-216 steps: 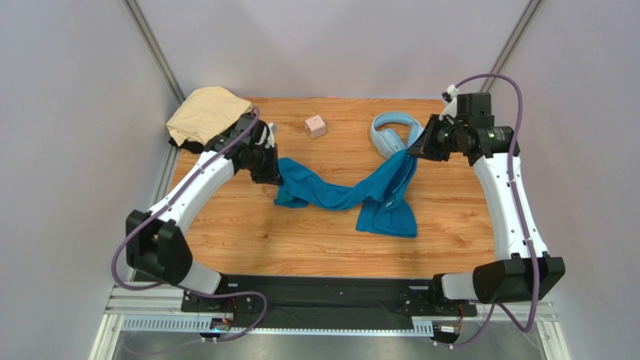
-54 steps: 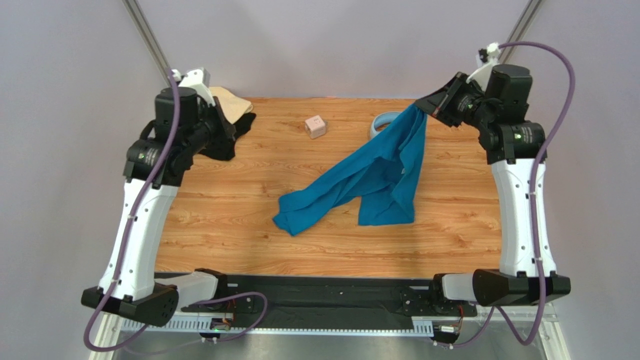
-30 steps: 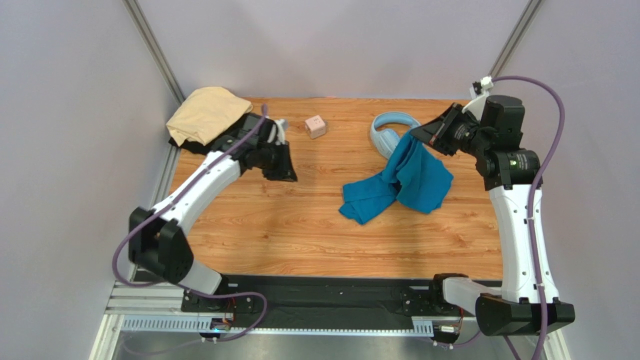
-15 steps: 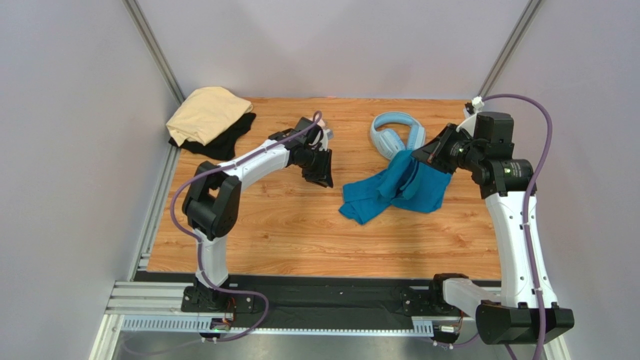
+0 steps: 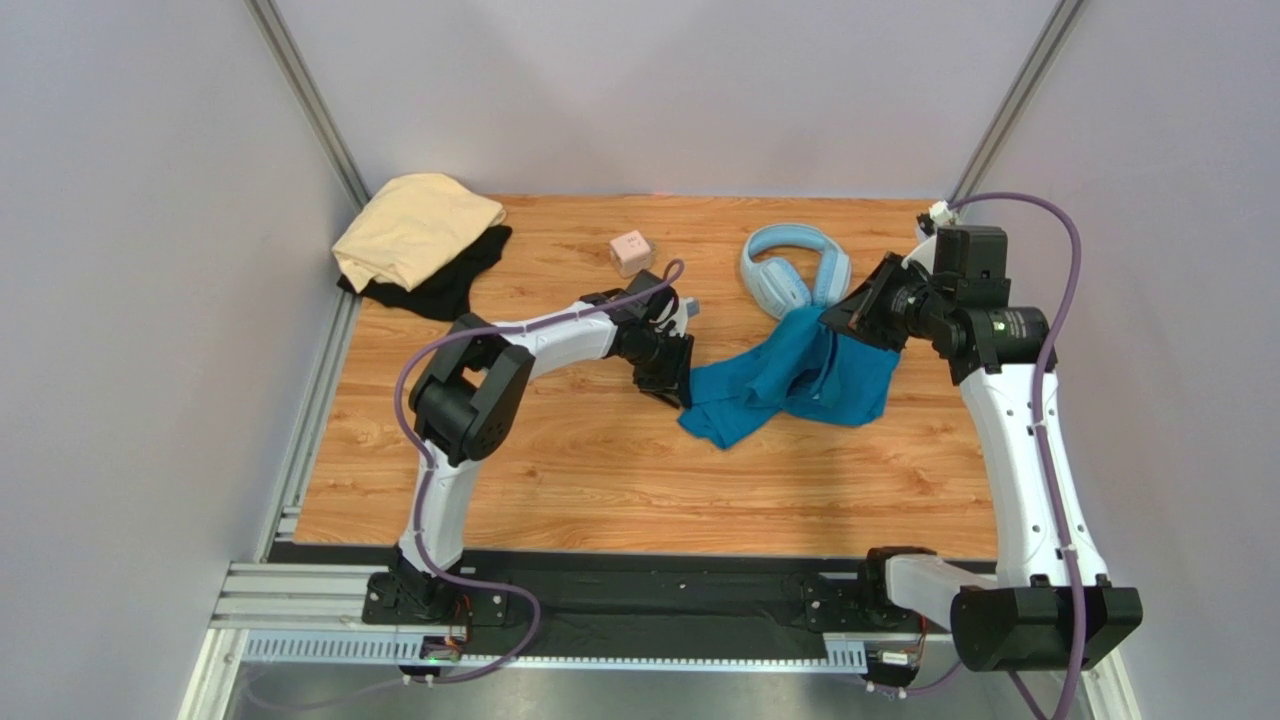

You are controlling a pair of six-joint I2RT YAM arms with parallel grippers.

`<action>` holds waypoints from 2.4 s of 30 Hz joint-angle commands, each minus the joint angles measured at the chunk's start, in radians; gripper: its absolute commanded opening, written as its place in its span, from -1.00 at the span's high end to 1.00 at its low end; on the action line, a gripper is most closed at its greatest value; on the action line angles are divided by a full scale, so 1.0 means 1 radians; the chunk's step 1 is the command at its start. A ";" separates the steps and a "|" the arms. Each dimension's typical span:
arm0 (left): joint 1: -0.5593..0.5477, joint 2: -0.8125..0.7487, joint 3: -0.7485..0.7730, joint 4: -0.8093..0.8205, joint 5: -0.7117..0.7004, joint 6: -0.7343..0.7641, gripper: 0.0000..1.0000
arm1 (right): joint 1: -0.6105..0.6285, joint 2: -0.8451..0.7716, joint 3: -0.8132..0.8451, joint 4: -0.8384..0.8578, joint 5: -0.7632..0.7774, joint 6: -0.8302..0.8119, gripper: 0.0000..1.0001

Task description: Fold and stack the t-shirts

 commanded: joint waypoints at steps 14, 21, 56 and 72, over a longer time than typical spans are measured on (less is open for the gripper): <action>0.004 -0.006 -0.021 0.100 -0.042 -0.011 0.23 | -0.002 0.018 0.009 -0.002 0.002 -0.032 1.00; 0.004 0.026 -0.029 0.139 -0.061 -0.031 0.24 | -0.002 0.020 0.015 -0.019 0.002 -0.043 1.00; 0.298 -0.572 -0.075 -0.214 -0.157 0.073 1.00 | -0.064 0.049 0.193 0.072 -0.018 -0.015 1.00; 0.425 -0.793 0.166 -0.404 -0.315 0.012 1.00 | -0.113 0.123 0.466 0.085 -0.008 0.014 1.00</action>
